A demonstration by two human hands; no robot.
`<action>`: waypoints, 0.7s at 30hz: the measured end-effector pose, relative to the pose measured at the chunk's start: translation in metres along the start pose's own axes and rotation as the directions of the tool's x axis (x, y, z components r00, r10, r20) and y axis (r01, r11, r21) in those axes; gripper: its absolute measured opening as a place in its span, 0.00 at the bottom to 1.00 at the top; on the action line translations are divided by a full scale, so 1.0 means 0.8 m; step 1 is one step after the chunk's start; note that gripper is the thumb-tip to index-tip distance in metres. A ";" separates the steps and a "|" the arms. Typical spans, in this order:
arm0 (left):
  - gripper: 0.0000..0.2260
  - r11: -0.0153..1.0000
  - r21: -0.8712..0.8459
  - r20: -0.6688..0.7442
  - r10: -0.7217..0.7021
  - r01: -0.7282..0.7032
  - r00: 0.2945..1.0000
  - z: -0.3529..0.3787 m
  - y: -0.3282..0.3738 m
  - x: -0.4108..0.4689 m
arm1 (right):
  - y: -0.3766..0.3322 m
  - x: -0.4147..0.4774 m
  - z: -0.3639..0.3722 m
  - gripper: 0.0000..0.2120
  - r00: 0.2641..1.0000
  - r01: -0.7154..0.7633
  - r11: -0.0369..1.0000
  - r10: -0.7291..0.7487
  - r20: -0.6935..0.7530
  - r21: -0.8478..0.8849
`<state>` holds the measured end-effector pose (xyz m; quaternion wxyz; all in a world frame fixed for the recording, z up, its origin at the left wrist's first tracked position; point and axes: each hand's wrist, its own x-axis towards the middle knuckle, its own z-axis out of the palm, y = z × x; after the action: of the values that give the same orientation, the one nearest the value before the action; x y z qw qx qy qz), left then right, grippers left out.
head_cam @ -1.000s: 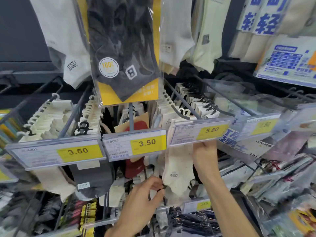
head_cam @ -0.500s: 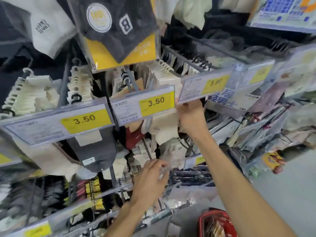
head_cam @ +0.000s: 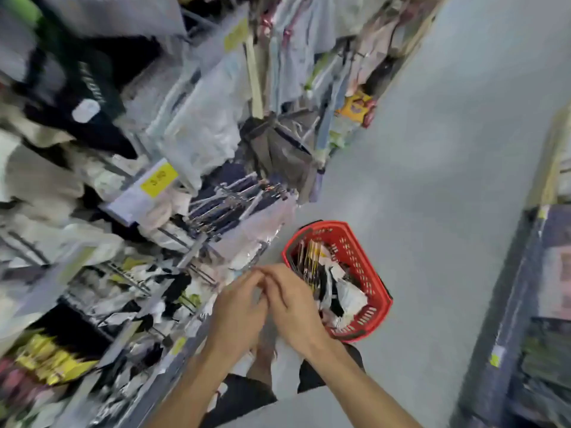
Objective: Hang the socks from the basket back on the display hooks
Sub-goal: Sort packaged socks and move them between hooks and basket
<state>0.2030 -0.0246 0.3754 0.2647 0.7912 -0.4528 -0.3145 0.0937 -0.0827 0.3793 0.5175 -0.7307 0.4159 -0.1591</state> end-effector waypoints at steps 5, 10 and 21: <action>0.12 0.994 0.057 0.445 -0.111 0.096 0.889 0.164 -0.016 0.029 | 0.174 -0.044 -0.050 0.12 0.949 -0.315 0.948 0.316 0.008 -0.047; 0.06 0.986 0.099 0.617 -0.167 0.135 0.769 0.334 -0.066 0.097 | 0.353 -0.046 -0.075 0.14 0.847 -0.532 0.843 0.530 -0.037 -0.082; 0.39 0.799 0.109 0.159 -0.602 0.592 0.783 0.584 -0.244 0.303 | 0.665 0.143 0.040 0.20 0.839 -0.536 0.842 0.539 -0.073 0.054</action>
<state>0.0612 -0.2132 -0.1340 0.0873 0.8676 -0.2102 -0.4421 -0.0520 -0.2141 -0.1292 0.5346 -0.5692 0.6231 -0.0451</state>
